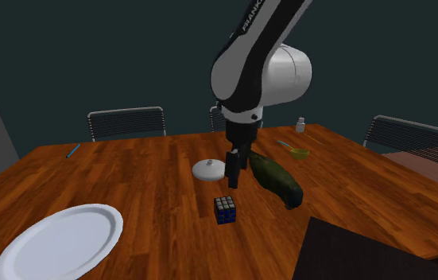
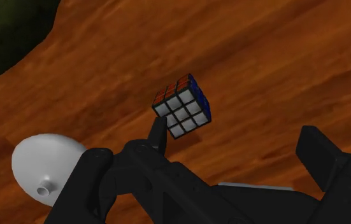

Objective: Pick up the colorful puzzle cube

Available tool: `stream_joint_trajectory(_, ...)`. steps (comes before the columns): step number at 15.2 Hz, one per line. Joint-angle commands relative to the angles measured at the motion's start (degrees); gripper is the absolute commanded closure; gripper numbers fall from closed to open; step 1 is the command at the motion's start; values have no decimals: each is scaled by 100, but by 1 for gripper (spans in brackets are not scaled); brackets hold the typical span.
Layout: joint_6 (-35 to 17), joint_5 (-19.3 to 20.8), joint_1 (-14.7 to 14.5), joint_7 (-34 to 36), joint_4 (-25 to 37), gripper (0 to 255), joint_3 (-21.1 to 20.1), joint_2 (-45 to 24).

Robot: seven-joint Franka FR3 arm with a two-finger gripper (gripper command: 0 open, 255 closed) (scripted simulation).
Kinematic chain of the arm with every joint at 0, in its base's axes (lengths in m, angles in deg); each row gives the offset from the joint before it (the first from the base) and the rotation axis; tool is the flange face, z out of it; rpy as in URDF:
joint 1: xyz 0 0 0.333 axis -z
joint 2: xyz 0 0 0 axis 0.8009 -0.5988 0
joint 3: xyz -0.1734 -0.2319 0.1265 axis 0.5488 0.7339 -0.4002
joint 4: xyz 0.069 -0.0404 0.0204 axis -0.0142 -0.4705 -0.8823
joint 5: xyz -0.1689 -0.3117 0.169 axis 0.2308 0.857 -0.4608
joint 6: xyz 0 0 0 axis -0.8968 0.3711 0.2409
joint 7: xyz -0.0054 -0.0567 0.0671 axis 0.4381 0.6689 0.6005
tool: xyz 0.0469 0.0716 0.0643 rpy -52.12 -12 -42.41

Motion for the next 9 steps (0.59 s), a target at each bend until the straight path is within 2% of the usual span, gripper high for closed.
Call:
stream_joint_trajectory(1,-245,-420,15,-426,247,0,-42,-571)
stream_joint_trajectory(6,-718,-1270,440,-1373,879,0,-453,-1842)
stream_joint_trajectory(8,-858,-1477,655,-1648,1179,0,-650,-2322)
stream_joint_trajectory(9,-866,-1478,674,-1655,1195,0,-667,-2345)
